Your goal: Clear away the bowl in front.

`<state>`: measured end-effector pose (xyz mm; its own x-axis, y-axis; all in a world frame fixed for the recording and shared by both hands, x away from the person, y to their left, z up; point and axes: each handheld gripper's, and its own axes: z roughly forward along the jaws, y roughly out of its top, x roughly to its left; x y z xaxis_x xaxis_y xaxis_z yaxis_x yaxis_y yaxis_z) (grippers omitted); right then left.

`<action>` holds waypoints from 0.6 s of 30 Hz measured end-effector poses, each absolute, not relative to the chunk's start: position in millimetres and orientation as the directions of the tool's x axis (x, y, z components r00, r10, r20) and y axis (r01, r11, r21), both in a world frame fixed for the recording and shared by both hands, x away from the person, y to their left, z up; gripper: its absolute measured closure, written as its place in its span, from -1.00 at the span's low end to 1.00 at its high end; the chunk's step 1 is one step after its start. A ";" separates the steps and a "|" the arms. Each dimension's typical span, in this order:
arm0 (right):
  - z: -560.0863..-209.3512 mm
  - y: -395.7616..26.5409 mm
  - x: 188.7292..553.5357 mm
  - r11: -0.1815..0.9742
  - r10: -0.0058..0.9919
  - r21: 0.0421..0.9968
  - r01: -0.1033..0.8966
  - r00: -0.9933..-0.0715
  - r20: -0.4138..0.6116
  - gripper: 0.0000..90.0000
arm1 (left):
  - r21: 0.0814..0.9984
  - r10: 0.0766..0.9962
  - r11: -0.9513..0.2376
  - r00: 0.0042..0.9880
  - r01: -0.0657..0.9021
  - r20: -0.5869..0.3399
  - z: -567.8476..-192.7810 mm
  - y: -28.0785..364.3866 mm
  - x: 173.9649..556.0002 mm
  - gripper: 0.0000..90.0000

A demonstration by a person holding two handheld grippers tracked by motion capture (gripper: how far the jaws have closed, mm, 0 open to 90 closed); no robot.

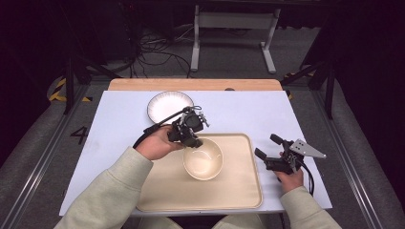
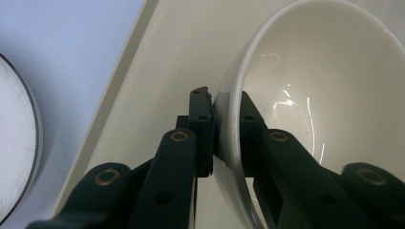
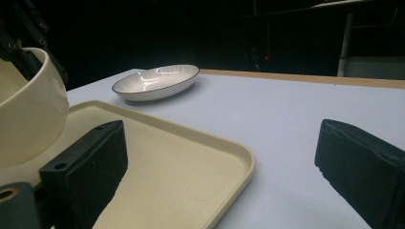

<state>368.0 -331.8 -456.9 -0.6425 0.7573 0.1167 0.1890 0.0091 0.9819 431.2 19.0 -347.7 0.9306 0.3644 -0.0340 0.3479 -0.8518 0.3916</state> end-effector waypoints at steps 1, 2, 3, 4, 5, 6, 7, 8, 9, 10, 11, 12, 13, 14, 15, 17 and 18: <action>-456.9 -331.8 367.9 0.009 0.757 0.982 0.189 -0.643 0.117 -0.91 | 0.387 0.366 -0.853 0.930 0.349 -0.033 -348.6 18.8 431.1 0.83; -456.9 -331.8 367.9 0.009 0.757 0.982 0.189 -0.643 0.116 -0.91 | 0.388 0.364 -0.853 0.931 0.348 -0.035 -349.5 18.7 431.4 0.83; -456.9 -331.8 367.9 0.009 0.757 0.982 0.189 -0.643 0.116 -0.91 | 0.385 0.366 -0.854 0.930 0.349 -0.031 -350.3 18.6 431.5 0.84; -456.9 -331.8 367.9 0.009 0.757 0.982 0.189 -0.643 0.117 -0.91 | 0.382 0.363 -0.856 0.931 0.347 -0.033 -351.1 18.5 432.0 0.83; -456.9 -331.8 367.9 0.008 0.757 0.982 0.189 -0.643 0.117 -0.91 | 0.382 0.366 -0.855 0.930 0.350 -0.033 -352.3 18.3 431.6 0.83; -456.9 -331.9 367.9 0.008 0.757 0.982 0.189 -0.642 0.118 -0.91 | 0.380 0.365 -0.856 0.930 0.351 -0.036 -353.3 18.2 431.9 0.83; -456.9 -331.8 367.9 0.007 0.757 0.982 0.189 -0.643 0.119 -0.91 | 0.378 0.363 -0.858 0.931 0.348 -0.035 -354.3 17.9 432.4 0.83; -456.9 -331.8 367.9 0.007 0.757 0.982 0.189 -0.643 0.119 -0.91 | 0.373 0.363 -0.860 0.931 0.348 -0.032 -355.1 17.5 432.4 0.83; -456.9 -331.9 367.9 0.006 0.757 0.982 0.189 -0.643 0.119 -0.91 | 0.371 0.363 -0.862 0.931 0.347 -0.029 -356.1 17.2 432.5 0.83; -456.9 -331.9 367.9 0.006 0.757 0.982 0.189 -0.643 0.119 -0.91 | 0.365 0.360 -0.864 0.932 0.346 -0.033 -357.0 16.8 432.9 0.83; -456.9 -331.9 367.9 0.006 0.757 0.982 0.189 -0.642 0.119 -0.91 | 0.362 0.360 -0.865 0.932 0.347 -0.033 -358.2 16.3 433.1 0.83; -456.9 -331.9 367.8 0.005 0.757 0.982 0.189 -0.642 0.120 -0.91 | 0.359 0.358 -0.867 0.933 0.344 -0.032 -359.5 15.9 433.6 0.83; -456.9 -331.9 367.8 0.005 0.757 0.982 0.189 -0.642 0.120 -0.91 | 0.350 0.356 -0.871 0.934 0.343 -0.029 -360.4 15.4 433.9 0.84; -456.9 -331.9 367.8 0.005 0.757 0.982 0.189 -0.643 0.120 -0.91 | 0.349 0.357 -0.871 0.933 0.345 -0.031 -362.2 14.9 433.9 0.83; -456.9 -331.9 367.8 0.004 0.757 0.982 0.190 -0.643 0.121 -0.91 | 0.344 0.358 -0.873 0.933 0.346 -0.030 -363.5 14.6 434.0 0.84; -456.9 -331.9 367.8 0.004 0.756 0.982 0.190 -0.643 0.121 -0.91 | 0.336 0.361 -0.875 0.932 0.348 -0.024 -366.2 13.9 433.9 0.83; -456.9 -331.9 367.8 0.004 0.756 0.982 0.190 -0.643 0.121 -0.91 | 0.330 0.366 -0.875 0.930 0.354 -0.029 -367.5 13.7 434.0 0.83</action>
<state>367.8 -331.9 -456.9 -0.6429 0.7564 0.1208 0.1897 0.0045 0.9818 434.0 13.7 -367.5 0.9303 0.3656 -0.0293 0.3543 -0.8750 0.3300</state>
